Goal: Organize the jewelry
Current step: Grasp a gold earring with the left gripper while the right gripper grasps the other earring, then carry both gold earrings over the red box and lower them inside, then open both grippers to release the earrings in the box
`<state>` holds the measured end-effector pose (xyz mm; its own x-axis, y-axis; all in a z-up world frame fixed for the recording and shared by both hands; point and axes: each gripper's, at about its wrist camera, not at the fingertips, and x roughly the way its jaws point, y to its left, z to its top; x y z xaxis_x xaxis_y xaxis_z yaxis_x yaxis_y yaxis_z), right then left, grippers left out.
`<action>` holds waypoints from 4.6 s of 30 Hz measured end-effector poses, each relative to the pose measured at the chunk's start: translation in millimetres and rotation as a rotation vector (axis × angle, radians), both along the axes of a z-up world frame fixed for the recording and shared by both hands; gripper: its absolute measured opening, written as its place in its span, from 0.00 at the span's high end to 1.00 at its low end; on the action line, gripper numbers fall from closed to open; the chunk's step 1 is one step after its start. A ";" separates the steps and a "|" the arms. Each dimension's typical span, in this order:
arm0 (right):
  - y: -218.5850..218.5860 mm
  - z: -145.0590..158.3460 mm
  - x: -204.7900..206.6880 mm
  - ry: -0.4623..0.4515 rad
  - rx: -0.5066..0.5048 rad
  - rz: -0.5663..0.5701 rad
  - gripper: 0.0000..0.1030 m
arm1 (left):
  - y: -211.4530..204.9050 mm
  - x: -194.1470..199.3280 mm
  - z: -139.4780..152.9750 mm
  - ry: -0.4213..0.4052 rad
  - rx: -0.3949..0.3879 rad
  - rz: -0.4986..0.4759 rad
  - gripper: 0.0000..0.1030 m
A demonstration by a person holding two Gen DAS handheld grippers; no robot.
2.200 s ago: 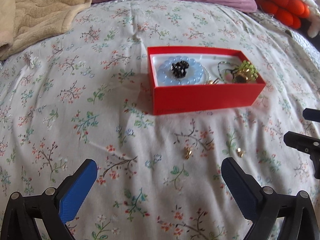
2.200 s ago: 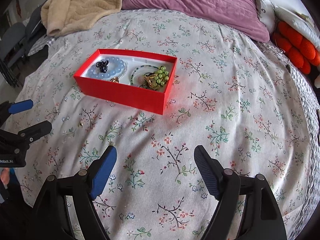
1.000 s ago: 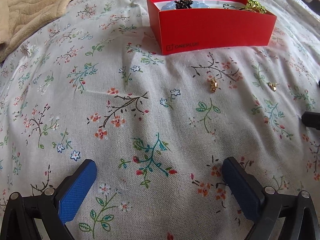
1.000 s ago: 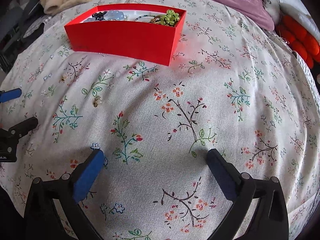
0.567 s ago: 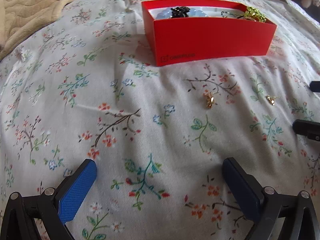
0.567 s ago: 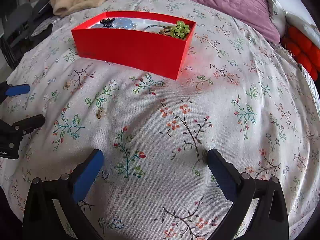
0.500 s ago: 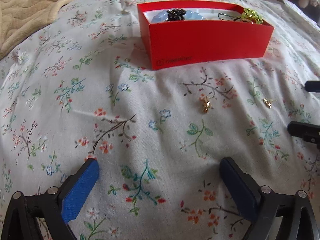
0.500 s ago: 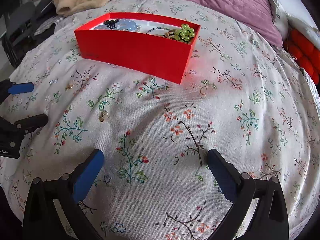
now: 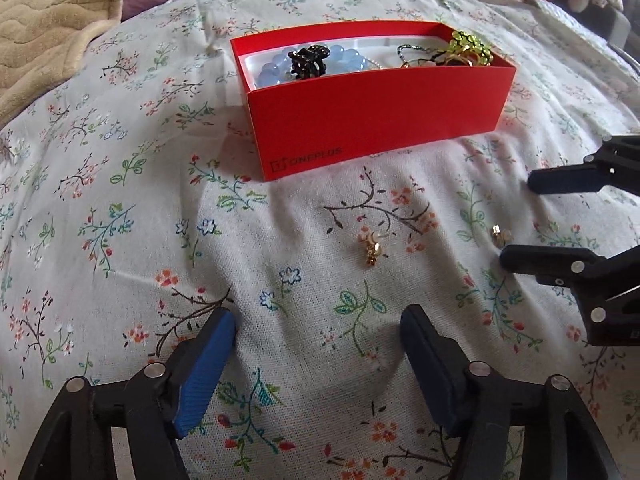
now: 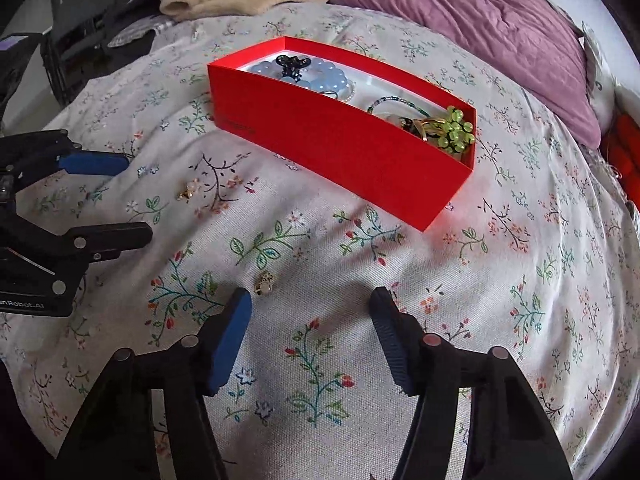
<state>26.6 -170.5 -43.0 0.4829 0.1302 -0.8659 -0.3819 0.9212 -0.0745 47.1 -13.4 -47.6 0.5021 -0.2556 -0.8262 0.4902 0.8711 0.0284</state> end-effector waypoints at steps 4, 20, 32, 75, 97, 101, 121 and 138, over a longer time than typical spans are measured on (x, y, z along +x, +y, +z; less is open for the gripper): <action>8.4 0.8 2.4 0.006 0.016 0.029 0.58 | -0.6 2.6 3.0 0.002 -0.016 0.001 0.43; 10.1 4.8 -3.3 0.044 0.055 0.034 0.91 | -27.0 8.2 2.8 0.039 -0.052 -0.067 0.75; -1.2 18.4 -9.9 0.019 0.063 0.024 0.91 | -43.4 10.5 -1.4 0.039 0.015 -0.065 0.99; -26.7 86.6 1.5 0.067 0.204 -0.174 0.91 | 12.1 15.6 71.0 0.151 -0.209 0.080 1.00; -44.4 87.4 77.1 0.040 0.366 -0.316 0.91 | -40.3 82.7 71.2 0.136 -0.374 0.151 1.00; -48.5 83.9 86.5 0.033 0.375 -0.332 0.90 | -49.7 90.6 61.8 0.131 -0.333 0.162 1.00; -46.4 77.1 93.5 0.047 0.388 -0.300 0.89 | -55.7 97.0 53.7 0.102 -0.264 0.138 0.81; -48.6 92.0 55.5 0.037 0.337 -0.259 0.55 | -49.1 55.6 73.6 0.056 -0.166 0.086 0.40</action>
<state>82.1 -219.0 48.9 0.5067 0.2876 -0.8127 -0.1314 0.9575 0.2569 102.7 -62.5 26.0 0.4821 -0.3489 -0.8037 0.4107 0.9003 -0.1444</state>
